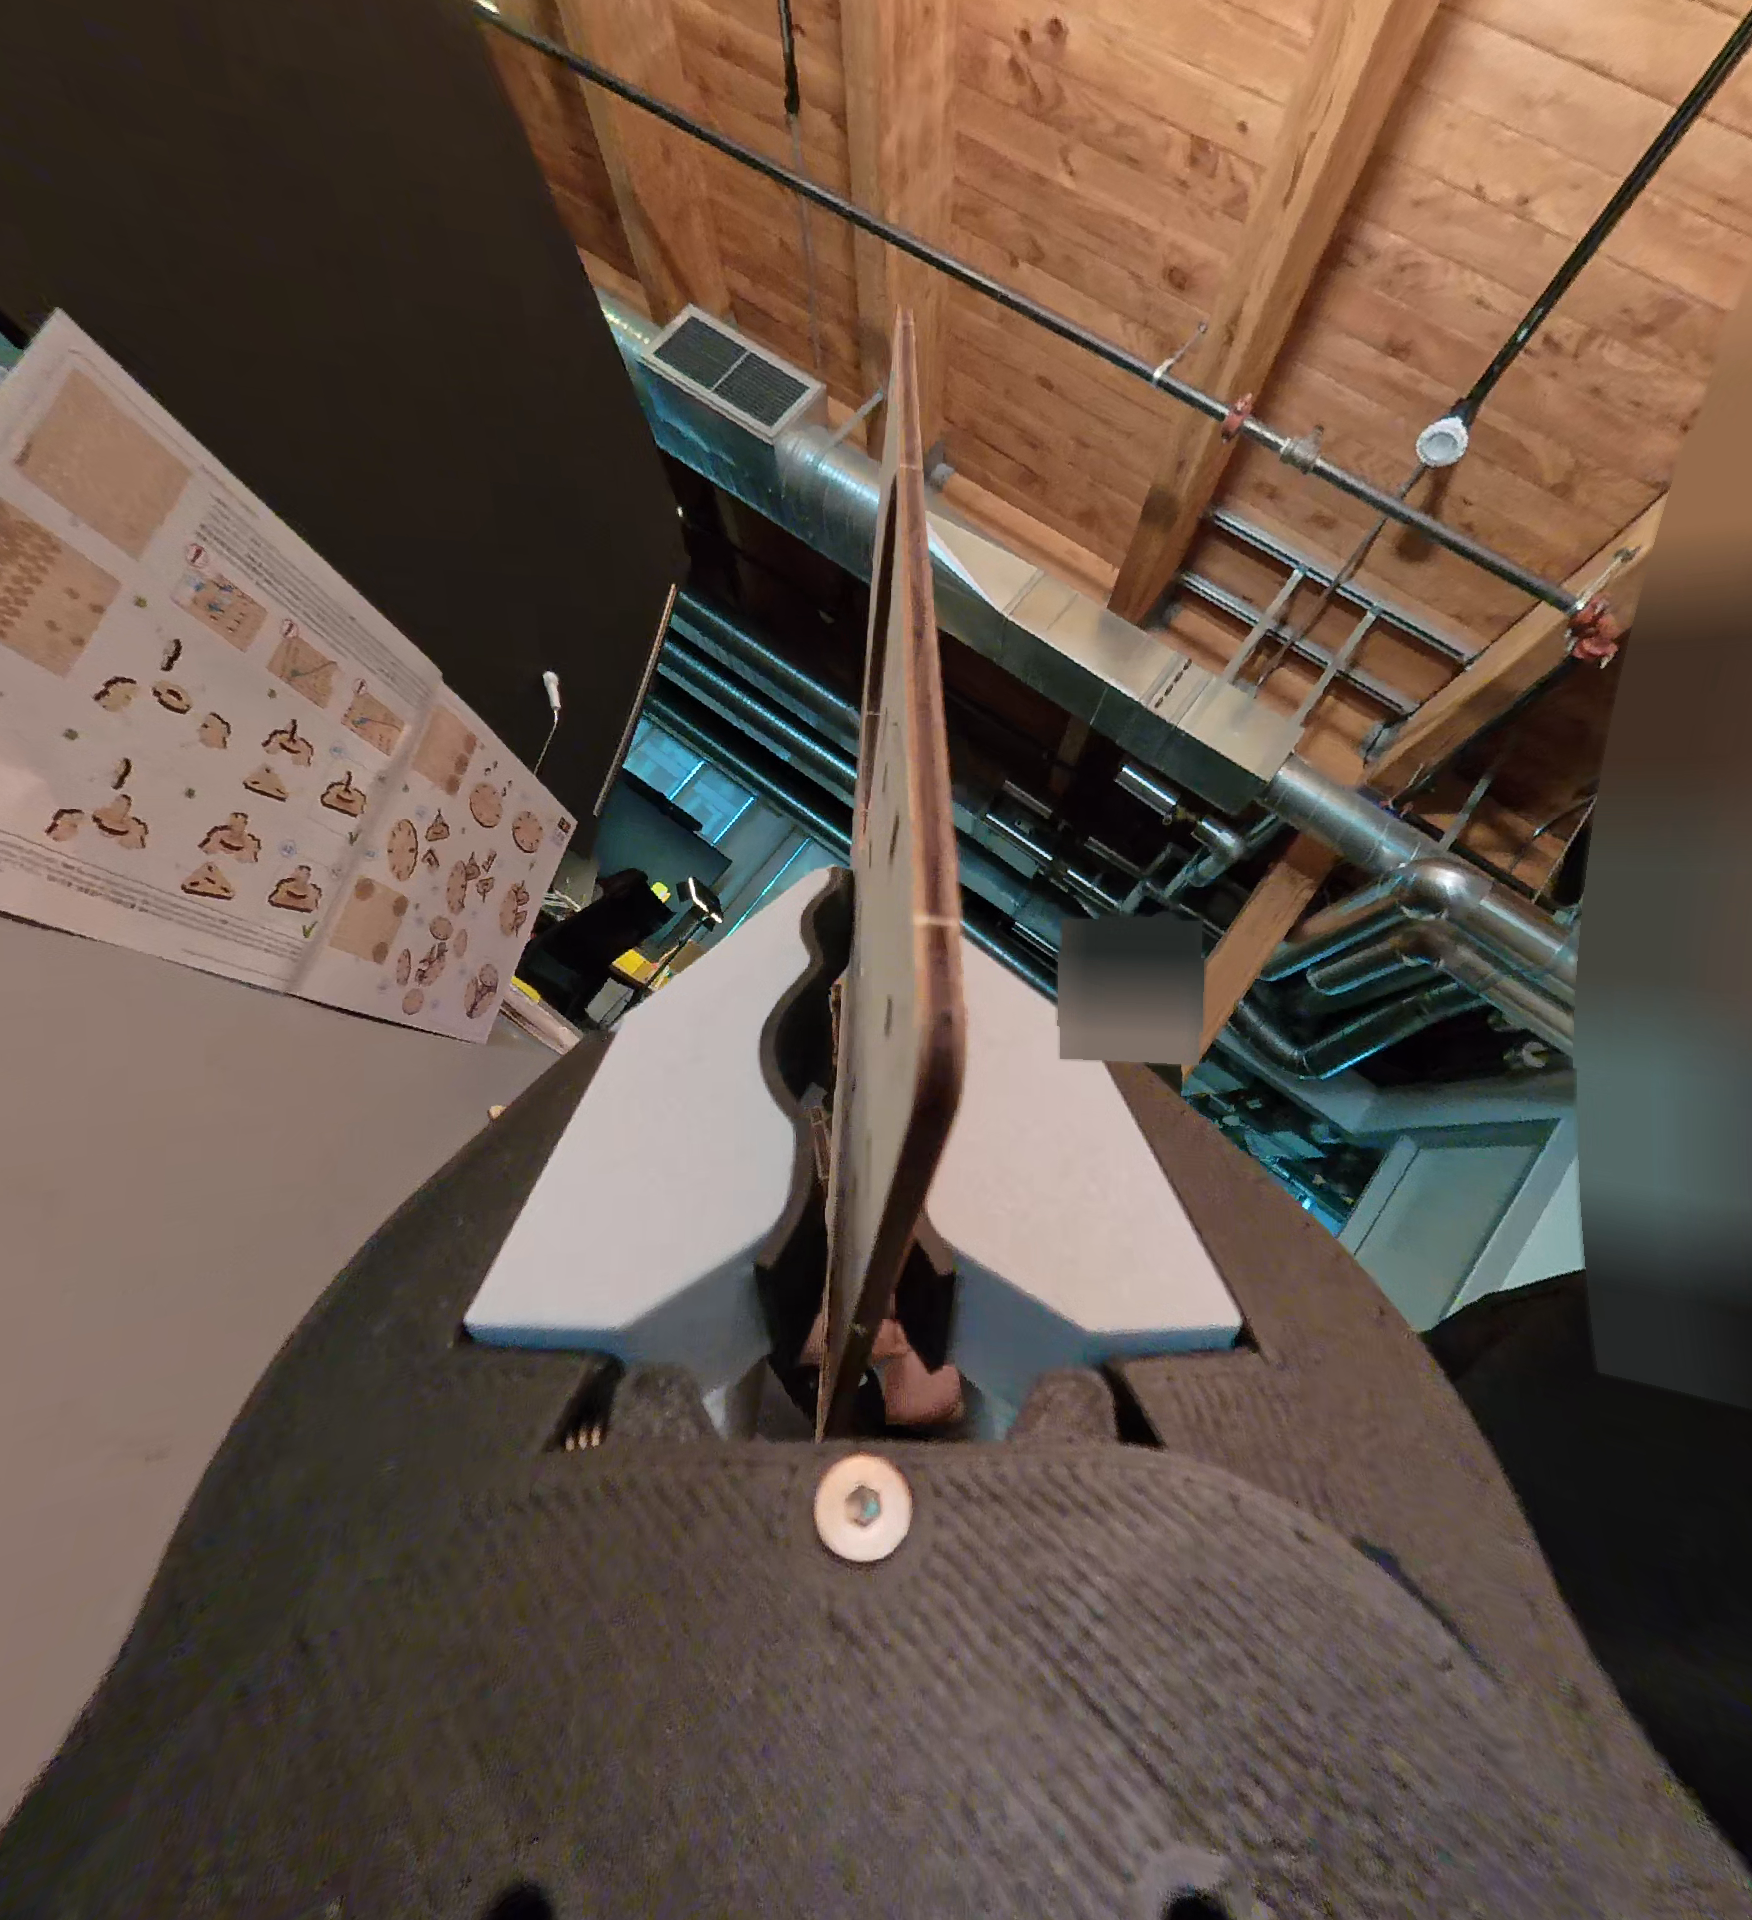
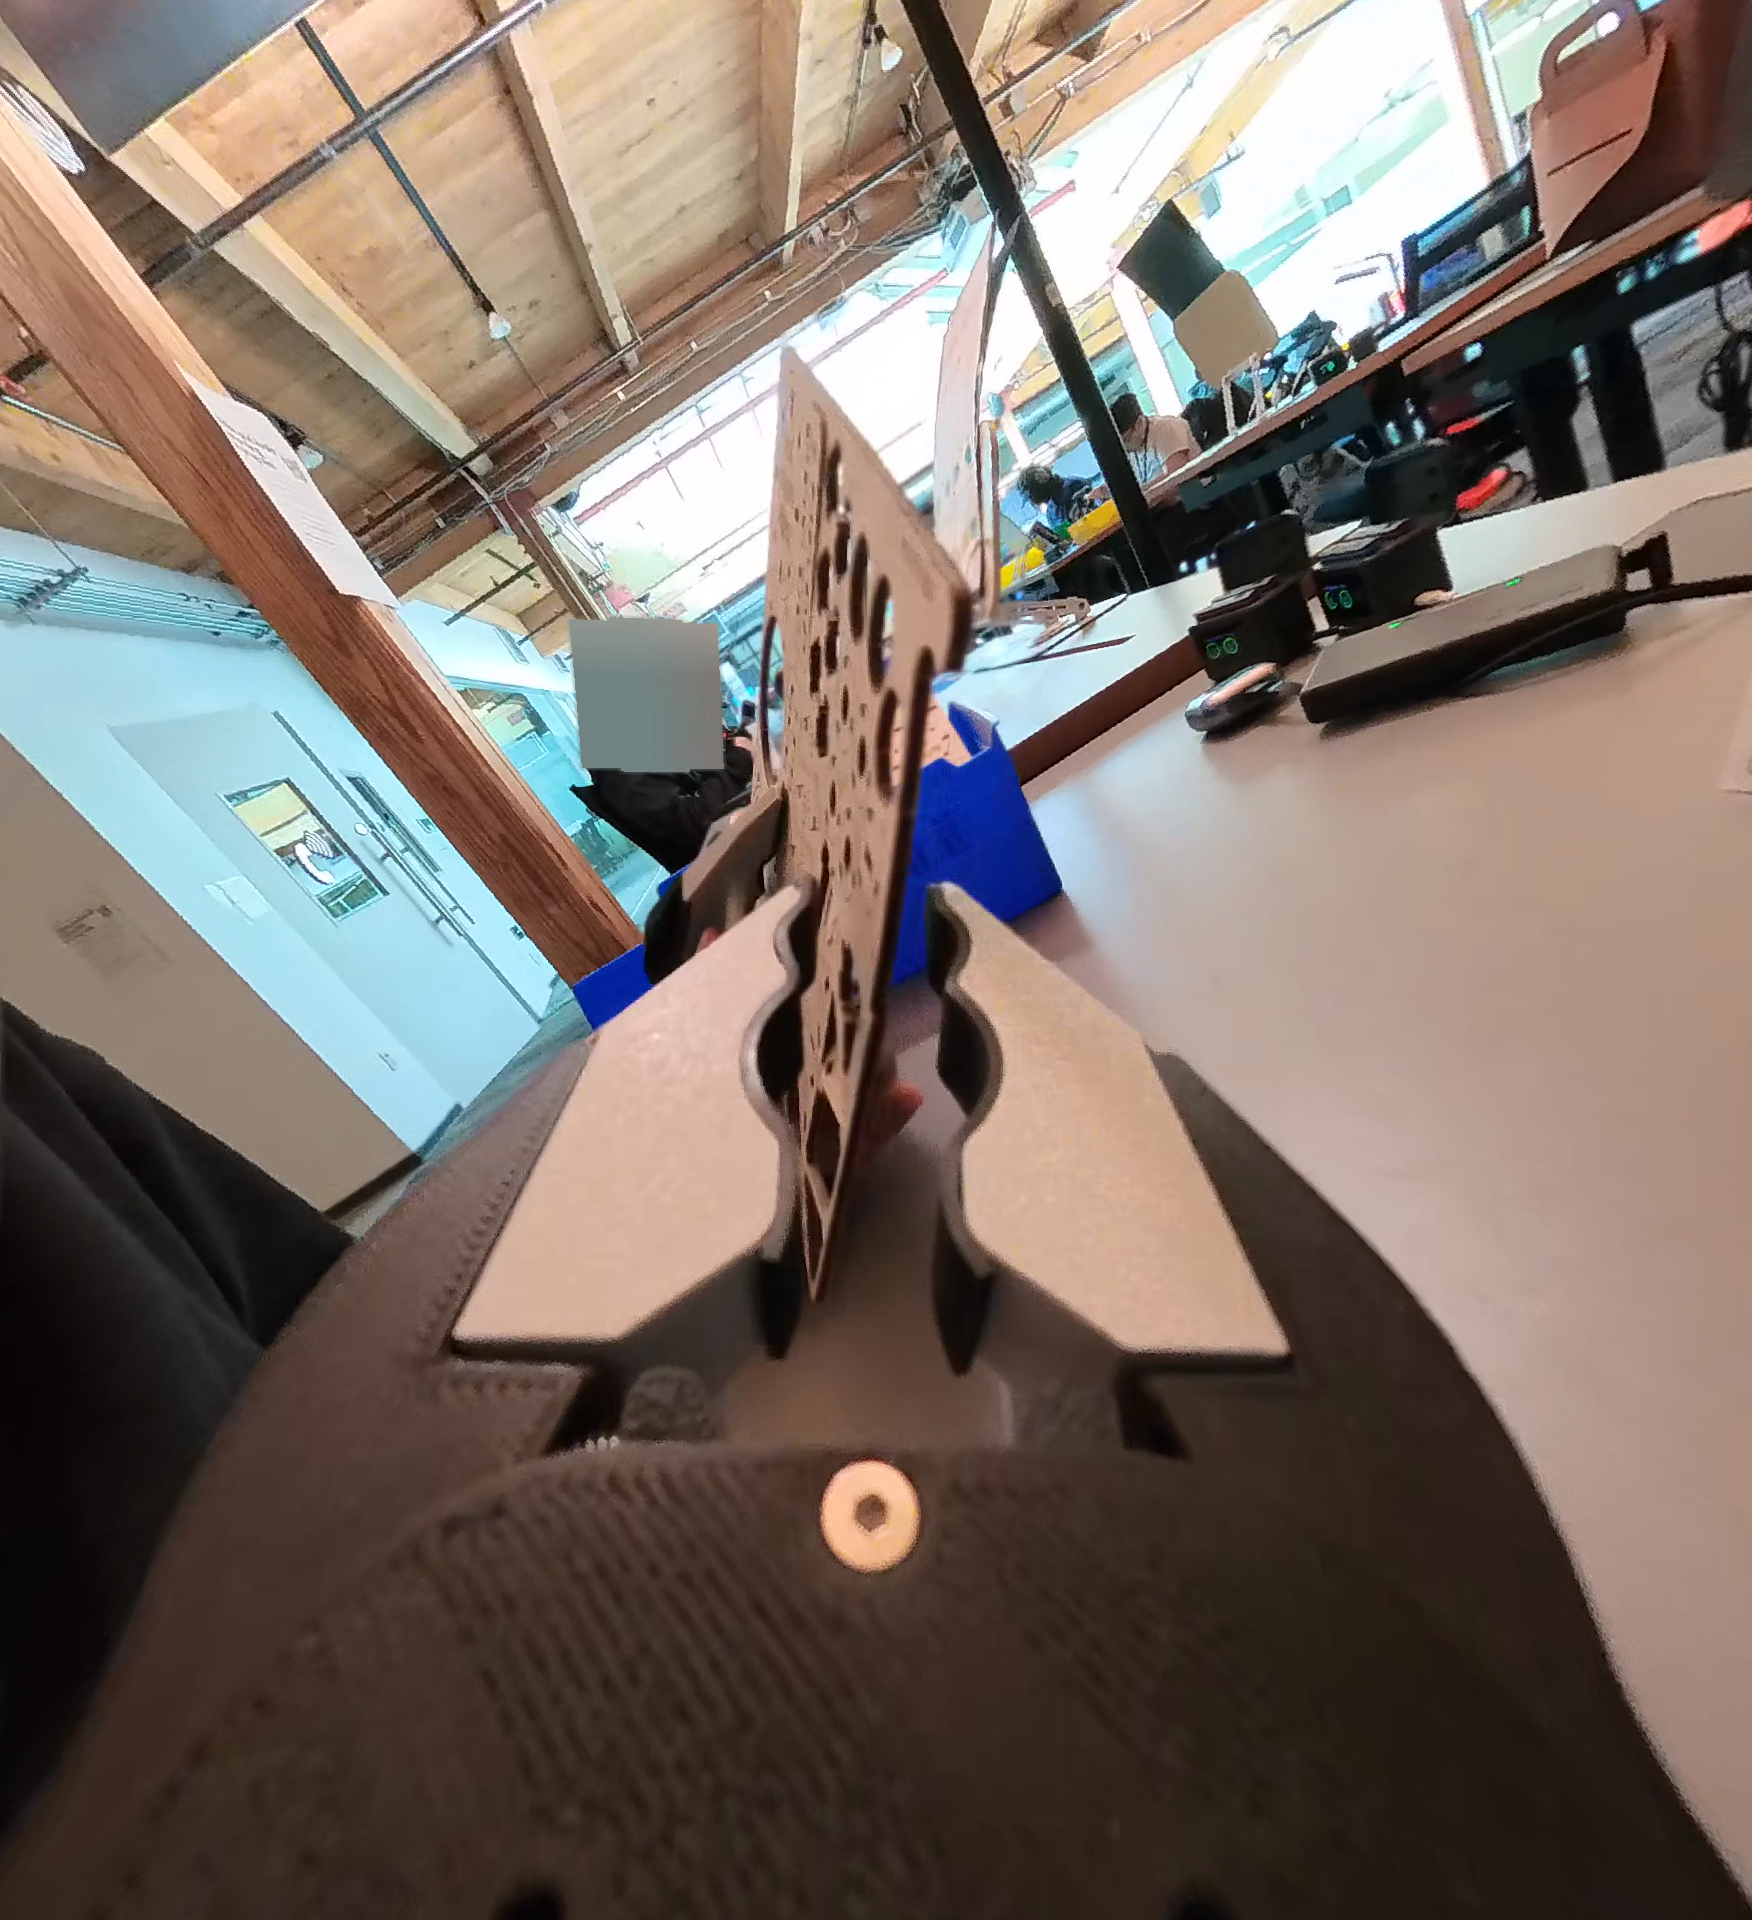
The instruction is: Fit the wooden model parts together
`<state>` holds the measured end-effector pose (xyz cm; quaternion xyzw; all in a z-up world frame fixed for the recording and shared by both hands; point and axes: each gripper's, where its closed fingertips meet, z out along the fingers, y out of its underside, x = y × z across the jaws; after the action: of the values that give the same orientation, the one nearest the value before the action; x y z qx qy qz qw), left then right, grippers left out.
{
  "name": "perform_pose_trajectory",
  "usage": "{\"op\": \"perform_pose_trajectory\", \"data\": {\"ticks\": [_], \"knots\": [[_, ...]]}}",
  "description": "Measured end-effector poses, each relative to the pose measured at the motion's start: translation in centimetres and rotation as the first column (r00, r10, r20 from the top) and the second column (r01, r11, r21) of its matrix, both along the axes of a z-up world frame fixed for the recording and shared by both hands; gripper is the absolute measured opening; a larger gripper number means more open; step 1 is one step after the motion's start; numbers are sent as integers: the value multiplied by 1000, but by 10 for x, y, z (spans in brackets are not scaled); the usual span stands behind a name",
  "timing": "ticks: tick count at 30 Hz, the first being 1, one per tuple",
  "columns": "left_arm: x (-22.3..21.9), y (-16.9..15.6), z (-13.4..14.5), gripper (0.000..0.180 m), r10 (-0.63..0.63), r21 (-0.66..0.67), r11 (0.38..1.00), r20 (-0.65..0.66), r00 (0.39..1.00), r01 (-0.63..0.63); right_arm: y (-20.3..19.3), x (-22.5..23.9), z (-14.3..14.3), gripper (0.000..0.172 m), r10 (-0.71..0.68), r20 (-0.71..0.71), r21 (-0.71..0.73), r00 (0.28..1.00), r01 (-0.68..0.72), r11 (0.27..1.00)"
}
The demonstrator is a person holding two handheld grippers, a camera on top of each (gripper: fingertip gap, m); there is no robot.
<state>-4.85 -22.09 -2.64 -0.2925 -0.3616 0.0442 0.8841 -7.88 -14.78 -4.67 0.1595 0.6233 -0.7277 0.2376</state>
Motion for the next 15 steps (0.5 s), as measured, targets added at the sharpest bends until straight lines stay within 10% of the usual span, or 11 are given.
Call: {"op": "perform_pose_trajectory", "data": {"ticks": [15], "knots": [[-4,21,-3,0,50,-160,986,0,999,-49,-7,-7,-21,19,-71,49,98,996,66,993]]}}
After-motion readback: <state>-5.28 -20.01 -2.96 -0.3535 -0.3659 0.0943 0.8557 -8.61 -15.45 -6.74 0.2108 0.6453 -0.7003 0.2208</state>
